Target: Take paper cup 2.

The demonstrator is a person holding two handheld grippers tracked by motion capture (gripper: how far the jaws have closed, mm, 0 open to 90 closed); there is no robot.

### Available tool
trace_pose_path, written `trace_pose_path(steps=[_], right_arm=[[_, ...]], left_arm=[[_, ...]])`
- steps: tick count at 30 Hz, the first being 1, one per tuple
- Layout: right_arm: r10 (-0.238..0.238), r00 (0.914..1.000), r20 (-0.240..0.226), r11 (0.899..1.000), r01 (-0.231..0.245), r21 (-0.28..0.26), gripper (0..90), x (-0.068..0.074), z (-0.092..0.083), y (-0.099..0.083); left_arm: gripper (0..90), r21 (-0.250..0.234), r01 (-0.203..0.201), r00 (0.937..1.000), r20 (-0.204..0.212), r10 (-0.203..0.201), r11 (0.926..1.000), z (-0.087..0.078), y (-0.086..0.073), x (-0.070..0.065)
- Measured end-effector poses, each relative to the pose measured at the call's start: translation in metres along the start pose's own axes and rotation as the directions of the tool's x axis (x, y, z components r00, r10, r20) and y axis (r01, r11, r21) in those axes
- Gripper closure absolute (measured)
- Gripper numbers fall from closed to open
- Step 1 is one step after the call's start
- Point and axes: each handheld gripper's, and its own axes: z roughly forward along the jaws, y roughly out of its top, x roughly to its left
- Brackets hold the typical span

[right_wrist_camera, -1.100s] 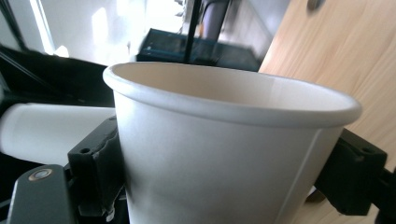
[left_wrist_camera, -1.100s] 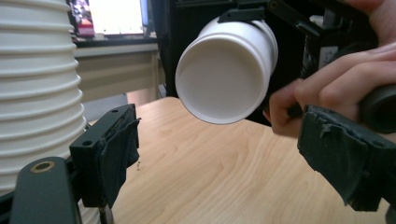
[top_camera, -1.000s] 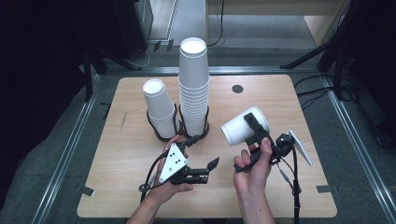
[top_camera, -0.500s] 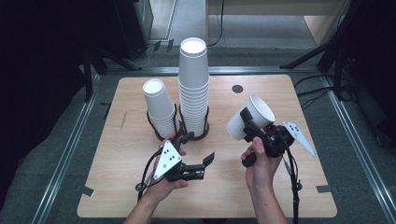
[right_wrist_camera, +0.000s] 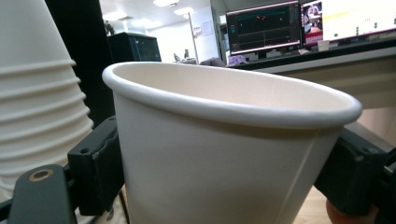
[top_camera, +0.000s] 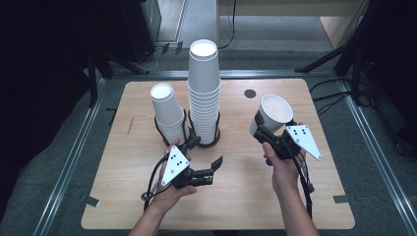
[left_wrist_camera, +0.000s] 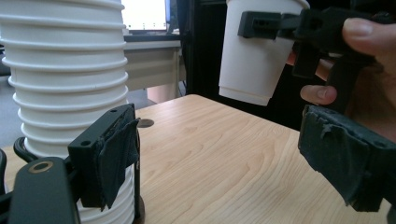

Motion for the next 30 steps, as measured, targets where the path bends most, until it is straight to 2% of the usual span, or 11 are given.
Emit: trace_pose_path(steps=[2,5,7,13,15,19,30], right_arm=[[-0.051,0.9987,-0.008,0.999,0.051,0.007,14.4,-0.004,0.004,-0.005],[-0.128,0.9918,-0.001,0.992,0.128,0.016,14.3,-0.009,0.011,-0.016],[-0.153,0.9882,0.008,0.988,0.153,0.021,14.2,-0.011,0.015,-0.021],[-0.171,0.9851,0.018,0.984,0.17,0.047,14.3,-0.022,0.025,-0.031],[-0.147,0.989,0.021,0.988,0.145,0.057,14.3,-0.026,0.029,-0.034],[-0.127,0.991,0.043,0.989,0.123,0.081,14.3,-0.037,0.037,-0.041],[-0.147,0.9864,0.074,0.982,0.136,0.134,14.2,-0.05,0.058,-0.061]], left_arm=[[12.1,0.006,0.007,1.0,-0.001,-0.007,1.0,0.0,0.0,0.001],[12.1,0.013,0.003,0.9999,-0.011,-0.003,0.9999,0.0,0.0,0.003],[12.1,0.021,-0.007,0.9998,-0.019,0.008,0.9998,0.0,0.0,0.003],[12.1,0.034,-0.026,0.9992,-0.031,0.027,0.9991,0.0,0.0,0.003],[12.0,0.037,-0.028,0.999,-0.034,0.029,0.9989,-0.001,0.001,0.004],[11.7,0.041,-0.025,0.999,-0.037,0.026,0.9988,-0.001,0.001,0.005],[11.8,0.043,-0.031,0.9985,-0.043,0.033,0.9986,-0.002,0.001,0.006]])
